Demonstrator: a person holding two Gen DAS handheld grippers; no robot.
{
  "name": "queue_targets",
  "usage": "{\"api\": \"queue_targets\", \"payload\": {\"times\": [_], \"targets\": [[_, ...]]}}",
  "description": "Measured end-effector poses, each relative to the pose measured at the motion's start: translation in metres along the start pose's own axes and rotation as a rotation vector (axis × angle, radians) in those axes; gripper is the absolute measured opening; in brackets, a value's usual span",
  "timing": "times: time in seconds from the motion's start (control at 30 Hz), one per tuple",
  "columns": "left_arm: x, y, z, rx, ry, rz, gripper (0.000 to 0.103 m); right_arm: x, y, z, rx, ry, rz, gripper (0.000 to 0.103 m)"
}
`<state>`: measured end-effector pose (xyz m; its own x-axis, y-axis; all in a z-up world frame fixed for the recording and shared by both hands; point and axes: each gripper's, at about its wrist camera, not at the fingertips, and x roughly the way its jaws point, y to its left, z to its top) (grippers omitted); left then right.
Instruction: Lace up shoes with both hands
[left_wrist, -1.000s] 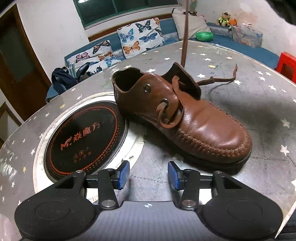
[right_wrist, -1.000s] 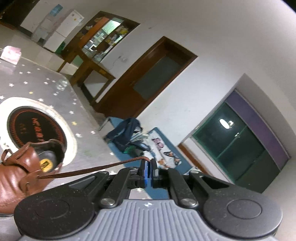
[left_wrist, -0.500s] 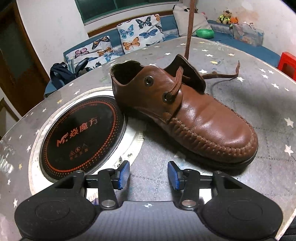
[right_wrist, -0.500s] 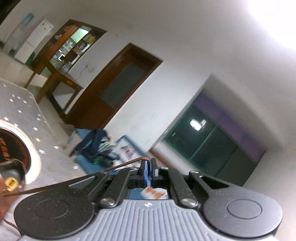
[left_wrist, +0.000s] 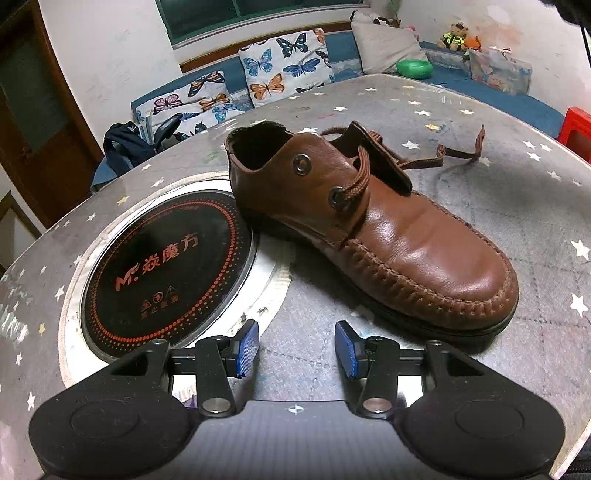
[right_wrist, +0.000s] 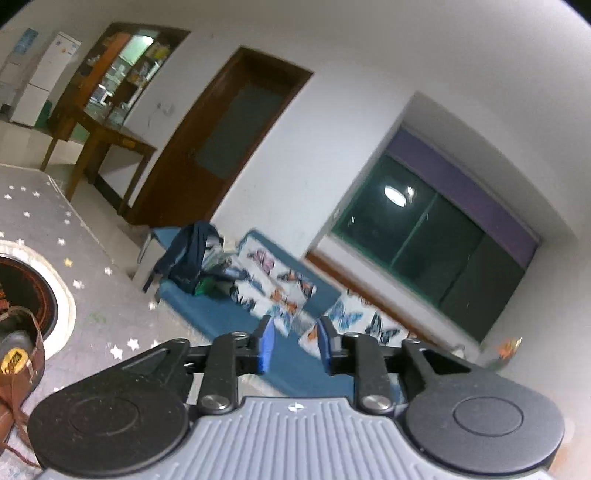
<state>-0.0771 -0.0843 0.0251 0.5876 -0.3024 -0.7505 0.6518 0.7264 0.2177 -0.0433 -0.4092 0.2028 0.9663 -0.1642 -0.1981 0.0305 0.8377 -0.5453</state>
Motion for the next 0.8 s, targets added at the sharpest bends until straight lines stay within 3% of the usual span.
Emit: {"api": "queue_targets", "payload": {"times": [0.3,0.47,0.67,0.8], "targets": [[-0.011,0.004,-0.001,-0.029,-0.036,0.013,0.051,0.007,0.02,-0.062,0.122,0.208,0.216,0.031],[-0.027,0.0,0.001,-0.02,-0.081,-0.003,0.051,0.005,0.038,-0.116,0.207,0.384,0.327,0.031],[-0.061,-0.025,0.021,0.048,-0.202,-0.129,0.051,-0.012,0.047,-0.156,0.286,0.486,0.39,0.032],[-0.058,-0.054,0.048,0.121,-0.259,-0.195,0.051,-0.019,0.044,-0.167,0.354,0.514,0.389,0.033]]}}
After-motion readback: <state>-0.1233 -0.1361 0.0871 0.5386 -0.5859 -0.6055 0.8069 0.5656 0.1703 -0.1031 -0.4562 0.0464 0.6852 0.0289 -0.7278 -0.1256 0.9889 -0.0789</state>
